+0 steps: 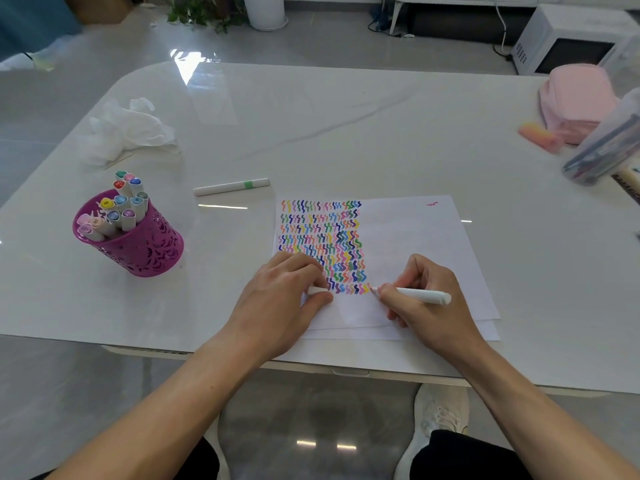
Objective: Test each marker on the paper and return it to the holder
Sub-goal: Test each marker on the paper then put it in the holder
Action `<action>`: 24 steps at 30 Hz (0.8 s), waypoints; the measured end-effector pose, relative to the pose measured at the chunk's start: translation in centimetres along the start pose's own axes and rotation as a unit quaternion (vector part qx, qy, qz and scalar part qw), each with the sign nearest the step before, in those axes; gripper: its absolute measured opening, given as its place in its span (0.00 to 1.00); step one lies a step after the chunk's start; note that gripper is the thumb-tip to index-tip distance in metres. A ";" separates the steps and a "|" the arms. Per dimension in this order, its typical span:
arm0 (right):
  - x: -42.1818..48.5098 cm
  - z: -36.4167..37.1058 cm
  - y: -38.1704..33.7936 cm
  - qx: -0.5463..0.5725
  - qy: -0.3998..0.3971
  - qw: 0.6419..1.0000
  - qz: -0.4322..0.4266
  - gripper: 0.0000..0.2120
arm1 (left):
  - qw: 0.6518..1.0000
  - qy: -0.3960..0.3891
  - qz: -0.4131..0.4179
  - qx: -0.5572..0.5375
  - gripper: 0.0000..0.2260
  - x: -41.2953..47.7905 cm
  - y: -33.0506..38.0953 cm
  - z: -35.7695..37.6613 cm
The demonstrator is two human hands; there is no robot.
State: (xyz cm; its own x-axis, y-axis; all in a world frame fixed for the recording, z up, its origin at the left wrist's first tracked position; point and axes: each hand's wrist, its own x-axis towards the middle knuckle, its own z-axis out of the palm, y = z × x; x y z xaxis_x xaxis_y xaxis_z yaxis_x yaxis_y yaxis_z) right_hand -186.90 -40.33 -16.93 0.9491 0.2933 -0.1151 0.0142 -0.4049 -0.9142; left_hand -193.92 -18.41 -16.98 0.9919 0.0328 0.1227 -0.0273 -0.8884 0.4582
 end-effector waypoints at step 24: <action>-0.2 0.1 -3.4 0.217 -0.032 0.974 -0.056 0.03 | 0.933 0.016 -0.149 -0.326 0.13 0.4 2.3 -1.8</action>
State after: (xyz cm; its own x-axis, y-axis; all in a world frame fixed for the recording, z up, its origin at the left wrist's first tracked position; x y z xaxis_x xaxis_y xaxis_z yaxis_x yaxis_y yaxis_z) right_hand -187.17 -38.96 -13.86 0.9272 0.3742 -0.0161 -0.0309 0.0337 -0.9990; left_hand -193.77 -19.59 -14.29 0.9638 0.2561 -0.0742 0.1687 -0.3703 0.9135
